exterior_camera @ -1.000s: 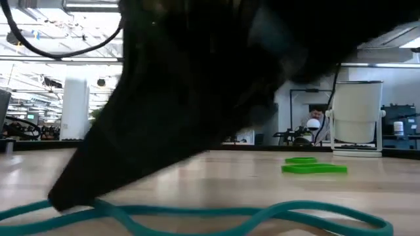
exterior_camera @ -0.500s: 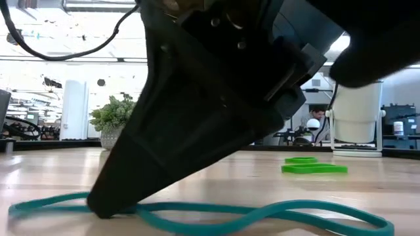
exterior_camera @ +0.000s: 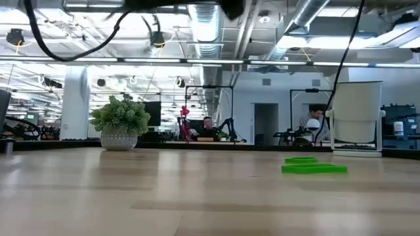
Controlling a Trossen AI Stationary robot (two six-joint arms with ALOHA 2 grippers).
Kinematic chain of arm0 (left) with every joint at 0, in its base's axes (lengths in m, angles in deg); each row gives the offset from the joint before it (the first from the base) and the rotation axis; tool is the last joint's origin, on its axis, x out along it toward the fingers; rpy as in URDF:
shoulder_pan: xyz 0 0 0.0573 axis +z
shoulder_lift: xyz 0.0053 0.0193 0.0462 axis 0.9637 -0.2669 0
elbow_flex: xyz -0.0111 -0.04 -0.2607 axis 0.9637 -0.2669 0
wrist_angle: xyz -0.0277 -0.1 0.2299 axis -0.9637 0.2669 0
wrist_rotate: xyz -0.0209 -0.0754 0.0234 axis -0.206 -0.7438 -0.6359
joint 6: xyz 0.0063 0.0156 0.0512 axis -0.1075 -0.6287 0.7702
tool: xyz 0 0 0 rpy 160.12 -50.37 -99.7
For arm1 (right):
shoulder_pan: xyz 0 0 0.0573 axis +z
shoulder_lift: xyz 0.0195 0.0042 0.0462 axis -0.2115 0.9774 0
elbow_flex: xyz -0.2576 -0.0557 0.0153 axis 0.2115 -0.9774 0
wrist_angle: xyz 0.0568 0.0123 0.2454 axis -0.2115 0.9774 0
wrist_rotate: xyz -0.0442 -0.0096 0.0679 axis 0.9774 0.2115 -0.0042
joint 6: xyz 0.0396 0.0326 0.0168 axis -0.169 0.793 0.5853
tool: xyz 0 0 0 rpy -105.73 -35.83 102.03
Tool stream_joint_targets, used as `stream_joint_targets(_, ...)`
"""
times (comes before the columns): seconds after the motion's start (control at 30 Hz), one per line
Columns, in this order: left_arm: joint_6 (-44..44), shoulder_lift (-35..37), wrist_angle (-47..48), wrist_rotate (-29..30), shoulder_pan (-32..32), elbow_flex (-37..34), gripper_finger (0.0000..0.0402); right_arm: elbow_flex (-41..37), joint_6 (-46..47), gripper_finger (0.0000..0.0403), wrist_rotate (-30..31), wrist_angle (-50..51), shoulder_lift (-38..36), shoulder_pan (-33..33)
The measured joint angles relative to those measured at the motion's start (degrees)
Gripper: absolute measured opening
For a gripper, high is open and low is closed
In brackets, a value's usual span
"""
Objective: Pick and place items into bin
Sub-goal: Put the blue rubber band into the black bin
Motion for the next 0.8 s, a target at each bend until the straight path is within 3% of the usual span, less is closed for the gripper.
stream_joint_targets(0.17,0.1,0.0,0.0,-0.9,1.2,0.0,0.013,-0.1,-4.2,0.0002,1.3,-1.4,-3.5,-0.9)
stream_joint_targets(0.57,1.7,0.0,0.0,-1.0,2.0,0.0,0.013,-0.1,-5.9,0.0001,1.2,-1.5,-3.2,-2.8)
stream_joint_targets(0.8,1.8,0.0,0.0,-1.1,2.0,0.0,0.013,-0.1,1.9,0.0,1.8,8.5,-3.2,-3.8)
